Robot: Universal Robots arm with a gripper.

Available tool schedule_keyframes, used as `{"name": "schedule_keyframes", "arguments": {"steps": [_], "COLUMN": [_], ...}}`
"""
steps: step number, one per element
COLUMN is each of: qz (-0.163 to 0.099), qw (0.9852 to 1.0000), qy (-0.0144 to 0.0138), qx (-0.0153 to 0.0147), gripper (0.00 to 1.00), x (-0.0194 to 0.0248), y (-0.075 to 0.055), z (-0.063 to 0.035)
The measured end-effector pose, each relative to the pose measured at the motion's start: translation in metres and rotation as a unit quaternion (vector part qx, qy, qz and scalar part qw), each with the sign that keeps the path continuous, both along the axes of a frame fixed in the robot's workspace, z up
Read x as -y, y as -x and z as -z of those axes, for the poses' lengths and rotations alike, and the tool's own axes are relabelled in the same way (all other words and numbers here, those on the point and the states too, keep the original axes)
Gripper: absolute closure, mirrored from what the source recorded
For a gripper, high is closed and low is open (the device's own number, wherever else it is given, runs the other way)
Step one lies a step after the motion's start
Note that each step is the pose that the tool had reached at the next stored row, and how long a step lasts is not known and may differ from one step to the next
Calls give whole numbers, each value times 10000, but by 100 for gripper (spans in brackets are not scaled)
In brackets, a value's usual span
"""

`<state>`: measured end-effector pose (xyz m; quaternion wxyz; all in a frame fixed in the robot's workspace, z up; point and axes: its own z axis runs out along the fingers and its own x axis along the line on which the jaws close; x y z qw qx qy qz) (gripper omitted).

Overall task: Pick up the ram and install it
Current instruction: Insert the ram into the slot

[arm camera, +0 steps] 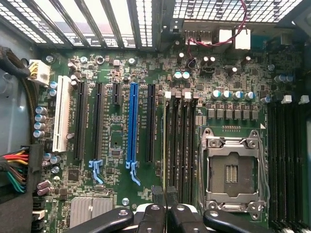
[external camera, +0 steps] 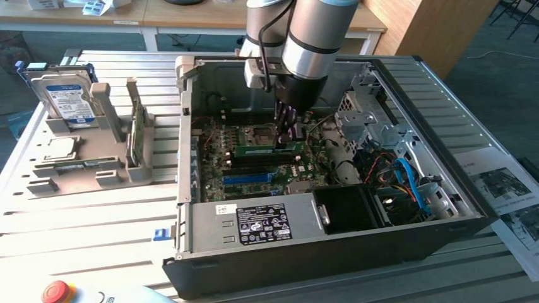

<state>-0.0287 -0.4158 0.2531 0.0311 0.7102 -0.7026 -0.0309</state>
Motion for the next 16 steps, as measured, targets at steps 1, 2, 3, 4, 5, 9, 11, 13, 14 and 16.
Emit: {"name": "schedule_keyframes", "arguments": {"steps": [1, 2, 3, 4, 5, 9, 11, 13, 14, 16], "qz": [0, 1, 1, 1, 1, 1, 1, 0, 2, 0], "qw": [10000, 10000, 10000, 10000, 10000, 10000, 10000, 10000, 10000, 10000], "qy": [1, 2, 2, 2, 2, 3, 6, 7, 8, 11], "qx": [0, 0, 0, 0, 0, 6, 10, 11, 13, 16], "gripper": [89, 89, 89, 89, 89, 89, 89, 89, 89, 89], "x": [0, 0, 0, 0, 0, -2, -3, -3, -3, -5], "y": [0, 1, 1, 1, 1, 2, 3, 4, 10, 18], "z": [6, 7, 7, 7, 7, 8, 8, 7, 8, 8]}}
